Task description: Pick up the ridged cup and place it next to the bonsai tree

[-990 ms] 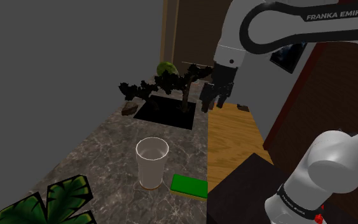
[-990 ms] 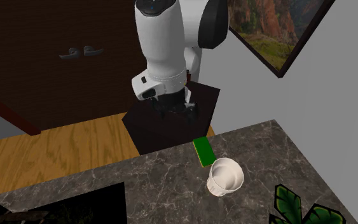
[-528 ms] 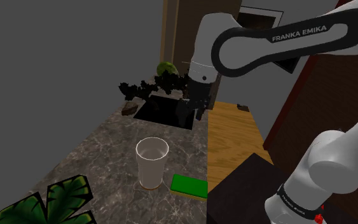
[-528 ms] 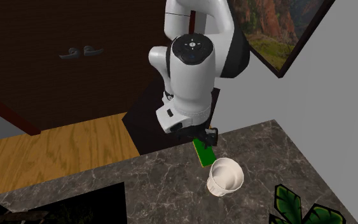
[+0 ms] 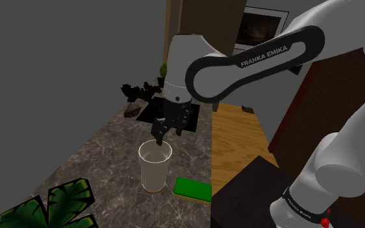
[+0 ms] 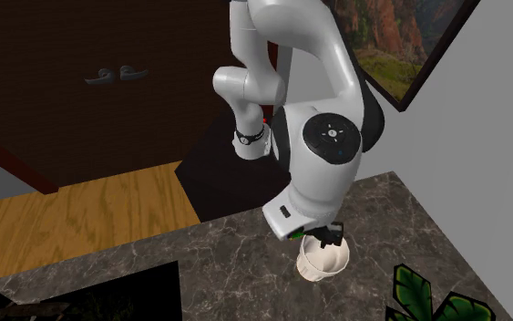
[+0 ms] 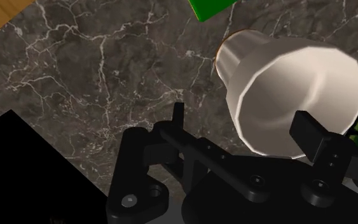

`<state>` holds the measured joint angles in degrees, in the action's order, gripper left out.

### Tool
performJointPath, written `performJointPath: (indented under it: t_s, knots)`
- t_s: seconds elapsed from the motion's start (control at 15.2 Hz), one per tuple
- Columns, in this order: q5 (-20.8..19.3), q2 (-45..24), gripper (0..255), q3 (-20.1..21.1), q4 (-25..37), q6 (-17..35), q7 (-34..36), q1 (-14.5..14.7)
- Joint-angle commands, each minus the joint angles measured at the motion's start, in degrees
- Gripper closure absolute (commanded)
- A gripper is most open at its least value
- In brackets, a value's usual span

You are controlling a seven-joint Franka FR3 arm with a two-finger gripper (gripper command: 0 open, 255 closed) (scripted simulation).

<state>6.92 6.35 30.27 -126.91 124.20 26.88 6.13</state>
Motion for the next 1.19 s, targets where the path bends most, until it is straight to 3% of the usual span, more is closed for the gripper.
performJointPath:
  t_s: [0.0,0.46,0.92,0.99,1.12]
  knots:
    - [-1.43,-2.43,0,0.71,0.48,1.82,1.29,0.16]
    - [-3.27,-5.65,0,1.12,-1.74,6.9,2.67,0.32]
    - [-3.27,-5.66,0,1.12,-1.73,6.88,2.67,0.33]
    - [-3.27,-5.66,255,1.12,-1.73,6.88,2.67,0.33]
    - [-3.27,-5.66,255,1.12,-1.73,6.88,2.67,0.33]
